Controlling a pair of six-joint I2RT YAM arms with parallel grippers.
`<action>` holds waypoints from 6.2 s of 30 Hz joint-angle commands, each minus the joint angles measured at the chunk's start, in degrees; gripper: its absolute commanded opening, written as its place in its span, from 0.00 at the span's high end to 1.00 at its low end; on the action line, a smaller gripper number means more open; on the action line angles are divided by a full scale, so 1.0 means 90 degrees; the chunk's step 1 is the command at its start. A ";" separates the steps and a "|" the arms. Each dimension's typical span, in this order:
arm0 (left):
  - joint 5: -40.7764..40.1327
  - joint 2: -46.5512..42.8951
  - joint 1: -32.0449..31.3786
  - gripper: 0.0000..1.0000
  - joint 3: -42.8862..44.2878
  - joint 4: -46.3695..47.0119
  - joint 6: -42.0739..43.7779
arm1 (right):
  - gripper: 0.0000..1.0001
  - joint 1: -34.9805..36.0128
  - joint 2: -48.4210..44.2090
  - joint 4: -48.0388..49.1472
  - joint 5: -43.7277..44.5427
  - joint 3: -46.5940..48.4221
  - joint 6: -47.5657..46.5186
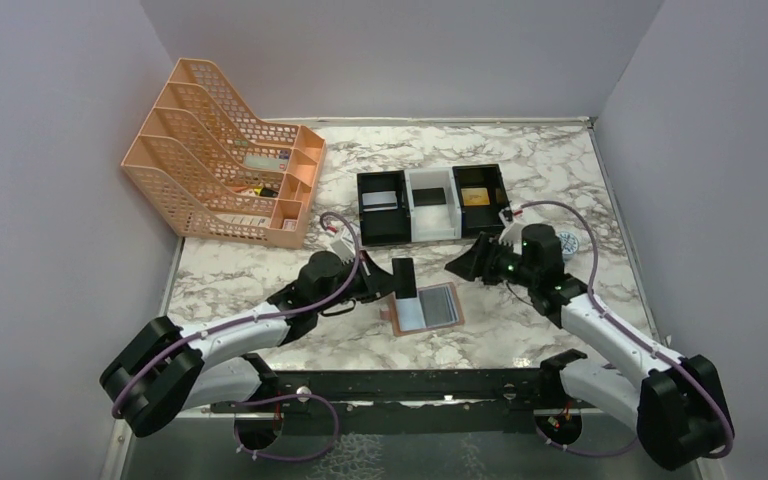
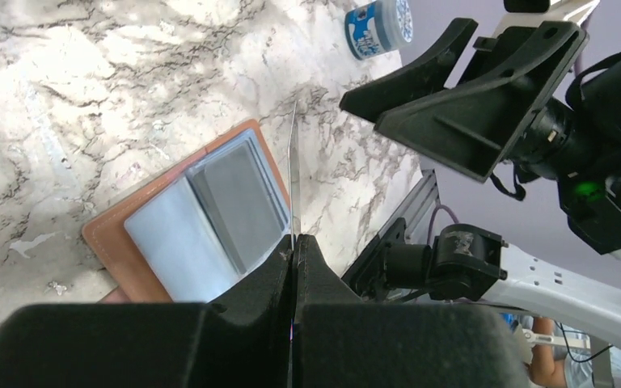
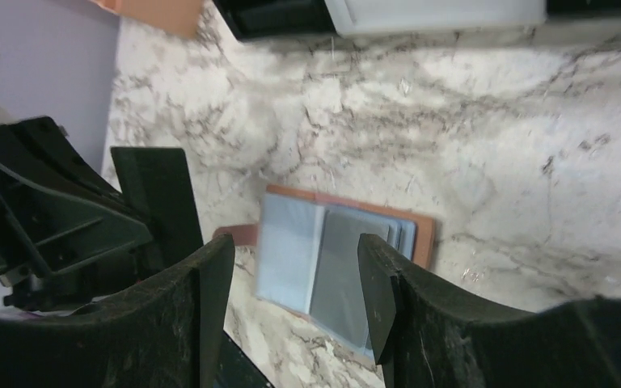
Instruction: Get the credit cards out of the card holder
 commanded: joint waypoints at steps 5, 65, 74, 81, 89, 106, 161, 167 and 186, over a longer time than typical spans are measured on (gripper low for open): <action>0.0507 0.0004 0.0275 1.00 0.0571 0.0533 0.0036 | 0.42 -0.1485 0.0193 0.1831 -0.3410 -0.0204 0.0142; 0.1986 0.0909 0.0097 1.00 0.0488 0.3700 -0.0616 | 0.84 -0.0558 0.0832 0.5078 -0.4800 0.0108 0.2906; 0.2046 0.0881 0.0063 1.00 0.0558 0.3704 -0.0540 | 0.92 -0.0484 0.0963 0.5011 -0.4496 0.0122 0.3345; 0.2057 0.0892 0.0038 1.00 0.0528 0.3711 -0.0519 | 0.93 -0.0429 0.1024 0.5001 -0.4506 0.0146 0.3336; 0.1994 0.0763 0.0036 1.00 0.0401 0.3710 -0.0525 | 0.99 -0.0347 0.0827 0.4396 -0.4328 0.0243 0.2918; 0.1867 0.0278 0.0028 0.86 0.0013 0.3195 -0.0202 | 0.99 -0.0349 0.0615 0.4233 -0.4324 0.0292 0.2599; 0.0082 -0.0680 0.0125 0.03 -0.0026 0.0391 0.0291 | 0.99 -0.0347 0.0112 -0.0663 -0.1040 0.2180 -0.2317; -0.1196 -0.1113 0.0141 0.01 0.0726 -0.2147 0.1123 | 0.99 -0.0279 -0.0034 -0.0467 -0.0416 0.2211 -0.3160; -0.3973 -0.0283 0.0839 0.01 0.3373 -0.6551 0.3312 | 0.99 0.1152 0.0375 0.0223 0.2320 0.2179 -0.6060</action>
